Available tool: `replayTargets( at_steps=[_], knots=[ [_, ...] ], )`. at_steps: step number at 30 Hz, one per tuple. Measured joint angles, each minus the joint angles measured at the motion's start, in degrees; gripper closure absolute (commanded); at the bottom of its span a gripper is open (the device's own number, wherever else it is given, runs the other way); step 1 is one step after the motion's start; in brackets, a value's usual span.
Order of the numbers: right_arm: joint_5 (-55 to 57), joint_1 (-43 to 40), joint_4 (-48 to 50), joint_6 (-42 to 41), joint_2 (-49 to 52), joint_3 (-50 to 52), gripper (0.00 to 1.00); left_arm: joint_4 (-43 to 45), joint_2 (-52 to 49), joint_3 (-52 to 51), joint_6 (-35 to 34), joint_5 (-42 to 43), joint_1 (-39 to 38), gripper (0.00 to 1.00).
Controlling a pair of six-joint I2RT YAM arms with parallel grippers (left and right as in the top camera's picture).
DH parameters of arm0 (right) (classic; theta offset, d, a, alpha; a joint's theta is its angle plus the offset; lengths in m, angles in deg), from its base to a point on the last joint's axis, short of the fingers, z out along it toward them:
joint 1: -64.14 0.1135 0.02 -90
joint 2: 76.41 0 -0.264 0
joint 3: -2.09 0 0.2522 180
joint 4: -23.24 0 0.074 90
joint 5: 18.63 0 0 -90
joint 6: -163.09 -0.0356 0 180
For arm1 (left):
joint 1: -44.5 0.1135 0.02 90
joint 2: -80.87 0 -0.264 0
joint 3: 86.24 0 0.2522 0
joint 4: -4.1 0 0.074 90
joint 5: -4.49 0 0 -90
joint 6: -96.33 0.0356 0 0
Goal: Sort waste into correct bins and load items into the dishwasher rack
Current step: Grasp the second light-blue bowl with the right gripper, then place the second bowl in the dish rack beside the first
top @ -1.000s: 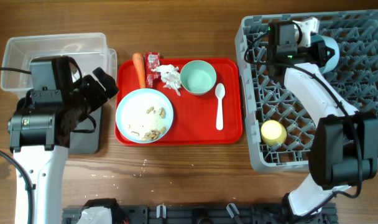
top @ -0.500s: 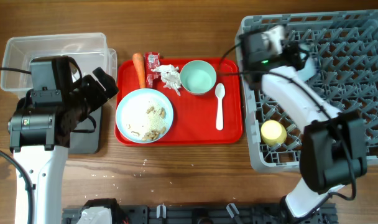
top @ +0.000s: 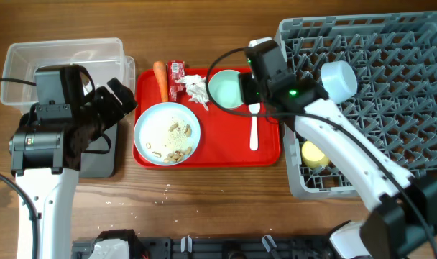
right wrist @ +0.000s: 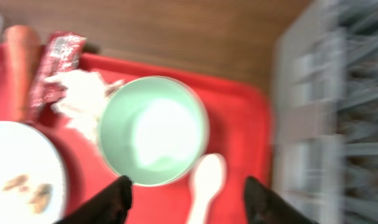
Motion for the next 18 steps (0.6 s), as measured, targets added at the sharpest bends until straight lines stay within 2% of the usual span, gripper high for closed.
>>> replayTargets(
  at_steps=[5,9,15,16,17,18],
  knots=[
    [-3.9,-0.4,1.0,-9.3,9.2,0.0,0.49,0.0,0.0,0.0,0.0,0.0,0.0,0.0],
    [-4.5,-4.1,7.5,-12.3,16.2,0.0,0.64,0.0,0.0,0.0,0.0,0.0,0.0,0.0],
    [-8.7,-6.4,8.4,-14.7,18.3,0.0,0.76,0.0,0.0,0.0,0.0,0.0,0.0,0.0],
    [-9.6,-6.3,8.5,-14.8,19.1,0.0,0.9,0.0,0.0,0.0,0.0,0.0,0.0,0.0],
    [-10.1,-6.3,8.5,-15.0,19.7,0.0,0.96,0.0,0.0,0.0,0.0,0.0,0.0,0.0],
    [-10.8,-6.2,8.6,-15.2,20.3,0.0,0.96,0.0,0.0,0.0,0.0,0.0,0.0,0.0]
  ],
)
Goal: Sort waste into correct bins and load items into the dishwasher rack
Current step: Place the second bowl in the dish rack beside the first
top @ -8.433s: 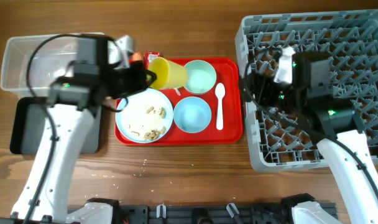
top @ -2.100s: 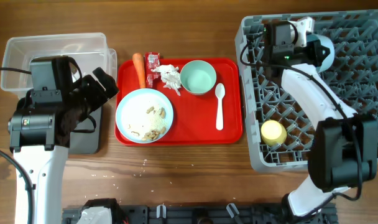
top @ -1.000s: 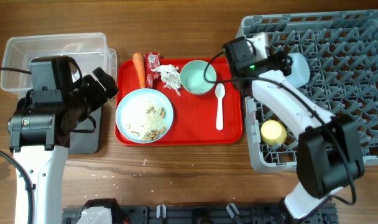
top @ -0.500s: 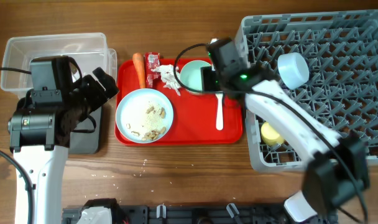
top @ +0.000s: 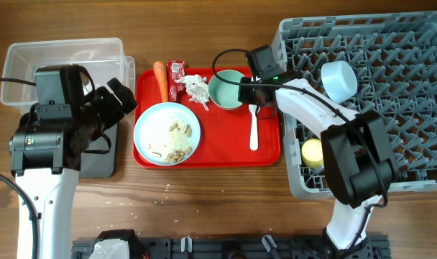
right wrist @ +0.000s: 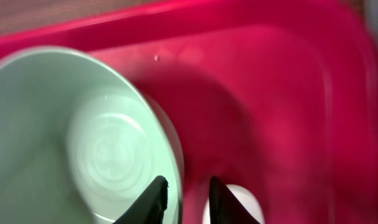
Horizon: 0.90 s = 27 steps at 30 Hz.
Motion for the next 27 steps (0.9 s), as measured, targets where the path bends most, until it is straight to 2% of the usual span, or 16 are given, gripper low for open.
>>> replayTargets(
  at_steps=[7,12,16,19,22,27],
  knots=[
    [-0.5,-1.6,-3.1,-1.0,-2.3,0.0,0.96,0.0,0.0,0.0,0.0,0.0,0.0,0.0],
    [5.6,-4.6,-5.6,2.0,-18.2,0.0,0.96,0.0,0.0,0.0,0.0,0.0,0.0,0.0],
    [24.2,-8.3,-7.3,6.2,-34.1,-0.2,0.96,0.0,0.0,0.0,0.0,0.0,0.0,0.0],
    [39.3,-12.6,-7.3,12.3,-37.3,-0.5,0.96,0.0,0.0,0.0,0.0,0.0,0.0,0.0],
    [51.9,-16.7,-7.8,17.8,-34.9,-0.5,0.95,0.0,0.0,0.0,0.0,0.0,0.0,0.0],
    [70.7,-23.2,-4.1,25.2,-22.2,-0.5,0.96,0.0,0.0,0.0,0.0,0.0,0.0,0.0]
  ],
)
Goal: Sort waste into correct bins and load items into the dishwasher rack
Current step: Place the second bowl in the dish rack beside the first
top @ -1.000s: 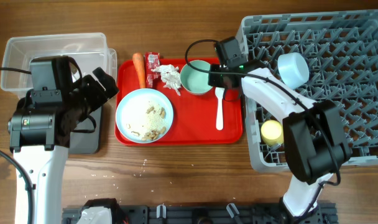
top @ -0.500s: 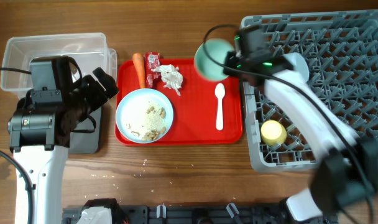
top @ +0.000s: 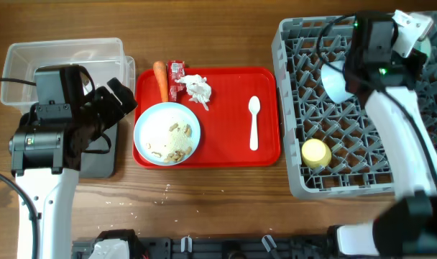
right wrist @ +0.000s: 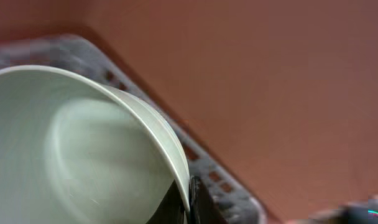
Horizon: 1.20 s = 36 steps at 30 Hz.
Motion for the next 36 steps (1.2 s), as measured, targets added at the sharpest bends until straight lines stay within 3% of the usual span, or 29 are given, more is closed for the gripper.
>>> replayTargets(
  at_steps=[7,12,36],
  knots=[
    [13.0,-1.6,19.7,16.6,13.2,0.5,0.96,0.0,0.0,0.0,0.0,0.0,0.0,0.0],
    [13.3,-1.7,21.8,24.4,13.5,0.5,0.96,0.0,-0.1,0.0,0.0,0.0,0.0,0.0],
    [9.4,-6.0,21.0,27.3,13.5,8.8,0.96,0.0,-0.1,0.0,0.0,0.0,0.0,0.0]
  ],
)
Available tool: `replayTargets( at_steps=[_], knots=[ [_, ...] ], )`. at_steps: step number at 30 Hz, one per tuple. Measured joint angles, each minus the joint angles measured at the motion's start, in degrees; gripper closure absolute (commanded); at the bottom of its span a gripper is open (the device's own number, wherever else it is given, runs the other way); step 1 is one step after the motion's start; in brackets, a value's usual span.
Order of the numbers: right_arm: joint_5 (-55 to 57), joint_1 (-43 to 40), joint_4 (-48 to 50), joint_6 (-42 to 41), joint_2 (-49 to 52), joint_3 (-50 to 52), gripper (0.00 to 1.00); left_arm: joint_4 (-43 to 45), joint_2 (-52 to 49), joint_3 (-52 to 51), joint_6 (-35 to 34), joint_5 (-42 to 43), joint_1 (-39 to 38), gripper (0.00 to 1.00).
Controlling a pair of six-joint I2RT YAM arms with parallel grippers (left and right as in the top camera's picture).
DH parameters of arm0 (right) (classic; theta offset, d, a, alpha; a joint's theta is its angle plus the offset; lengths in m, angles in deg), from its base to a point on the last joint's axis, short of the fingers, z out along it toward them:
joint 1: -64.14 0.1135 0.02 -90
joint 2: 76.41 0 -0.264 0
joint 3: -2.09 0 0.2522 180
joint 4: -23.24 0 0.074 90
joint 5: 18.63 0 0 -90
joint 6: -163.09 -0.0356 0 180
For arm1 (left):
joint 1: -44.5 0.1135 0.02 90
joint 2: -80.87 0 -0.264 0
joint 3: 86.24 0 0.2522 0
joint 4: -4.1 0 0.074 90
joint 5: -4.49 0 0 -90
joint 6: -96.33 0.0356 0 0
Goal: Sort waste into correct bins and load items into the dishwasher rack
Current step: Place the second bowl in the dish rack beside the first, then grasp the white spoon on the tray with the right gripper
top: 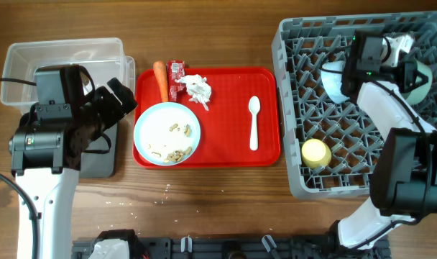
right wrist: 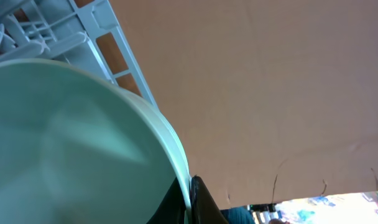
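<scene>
My right gripper (top: 412,63) is shut on the rim of the pale green bowl (top: 422,73), which is tipped on edge over the right side of the grey dishwasher rack (top: 305,183). In the right wrist view the bowl (right wrist: 71,143) fills the left half, its rim pinched between my dark fingers (right wrist: 198,202). On the red tray (top: 226,147) lie a white spoon (top: 254,122), a plate of crumbs (top: 167,133), a carrot (top: 160,80), a red wrapper (top: 177,71) and a crumpled tissue (top: 198,88). My left gripper (top: 112,101) hangs open left of the tray.
The rack also holds a light blue cup (top: 333,78), partly behind my right arm, and a yellow cup (top: 314,152). A clear plastic tub (top: 64,52) stands at the back left, with a dark grey bin (top: 100,158) under my left arm.
The right gripper, still holding the green bowl, has come from the rack's far right corner to a spot nearer along its right side. The left arm and the tray items are unchanged.
At first my right gripper was open above the green bowl on the tray. Then its fingers straddled the bowl's rim. Later the bowl was off the tray, held at the rack's far right corner, and now it is on edge over the rack's right side.
</scene>
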Motion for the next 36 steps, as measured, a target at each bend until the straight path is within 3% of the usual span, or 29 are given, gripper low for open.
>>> replayTargets(
  at_steps=[3,4,5,6,10,13,18,24,27,33,36],
  knots=[
    [0.0,0.1,2.4,1.1,0.0,0.2,0.92,0.0,0.0,0.0,0.0,0.0,0.0,0.0],
    [0.0,0.2,4.1,1.7,0.0,0.4,0.8,0.0,0.0,0.0,0.0,0.0,0.0,0.0],
    [-0.6,0.8,7.0,2.8,0.0,0.4,0.46,0.0,0.0,0.0,0.0,0.0,0.0,0.0],
    [-0.8,1.5,9.6,3.9,0.0,0.7,0.35,0.0,0.0,0.0,0.0,0.0,0.0,0.0],
    [-1.3,5.9,22.1,12.4,0.0,1.2,0.21,0.0,0.0,0.0,0.0,0.0,0.0,0.0],
    [-1.7,8.9,27.5,19.0,0.1,1.2,0.04,0.0,0.0,0.0,0.0,0.0,0.0,0.0],
    [-0.5,14.0,41.5,27.1,0.1,1.3,0.0,0.0,0.0,0.0,0.0,0.0,0.0,0.0],
    [0.1,24.1,68.0,42.2,0.1,-0.5,0.0,0.0,0.0,0.0,0.0,0.0,0.0,0.0],
    [0.1,28.7,76.5,48.0,0.0,-3.8,0.0,0.0,0.0,0.0,0.0,0.0,0.0,0.0],
    [-0.7,36.9,79.6,49.2,-2.7,-11.0,0.0,0.0,0.0,0.0,0.0,0.0,0.0,0.0],
    [-0.8,41.2,72.8,45.2,-6.6,-12.1,0.0,0.0,0.0,0.0,0.0,0.0,0.0,0.0]
  ],
)
